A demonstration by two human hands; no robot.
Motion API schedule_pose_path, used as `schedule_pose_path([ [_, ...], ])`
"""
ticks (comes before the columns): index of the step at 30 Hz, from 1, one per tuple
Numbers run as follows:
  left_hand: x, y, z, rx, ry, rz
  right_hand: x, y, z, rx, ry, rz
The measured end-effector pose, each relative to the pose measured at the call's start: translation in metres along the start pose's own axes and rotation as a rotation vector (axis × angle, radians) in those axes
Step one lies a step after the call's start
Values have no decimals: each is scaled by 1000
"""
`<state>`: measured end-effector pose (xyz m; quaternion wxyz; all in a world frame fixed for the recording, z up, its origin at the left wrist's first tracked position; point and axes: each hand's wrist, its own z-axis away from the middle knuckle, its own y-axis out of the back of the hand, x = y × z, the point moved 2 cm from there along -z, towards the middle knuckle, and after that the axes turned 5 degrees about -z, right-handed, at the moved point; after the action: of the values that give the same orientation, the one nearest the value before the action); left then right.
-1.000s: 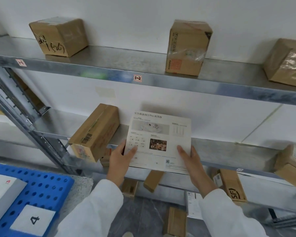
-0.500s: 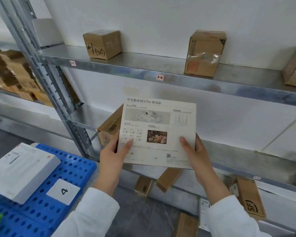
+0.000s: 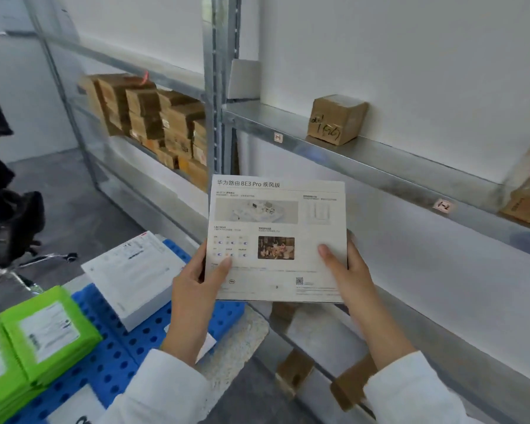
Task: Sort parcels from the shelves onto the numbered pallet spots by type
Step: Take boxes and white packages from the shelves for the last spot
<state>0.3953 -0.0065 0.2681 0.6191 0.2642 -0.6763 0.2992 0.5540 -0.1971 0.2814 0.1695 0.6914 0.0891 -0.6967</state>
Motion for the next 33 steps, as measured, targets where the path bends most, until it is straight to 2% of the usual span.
schedule_pose_path([
  [7,-12,122,-31,245,33,-3,-7,-158,-33,-270,-42,25],
  [14,-31,184,-49,406,64,-8,6,-248,-56,-392,-67,105],
  [25,-72,202,-90,558,196,7,36,-312,-120,-539,-120,266],
  [33,-108,203,-131,647,325,-61,69,-360,-183,-725,-187,311],
])
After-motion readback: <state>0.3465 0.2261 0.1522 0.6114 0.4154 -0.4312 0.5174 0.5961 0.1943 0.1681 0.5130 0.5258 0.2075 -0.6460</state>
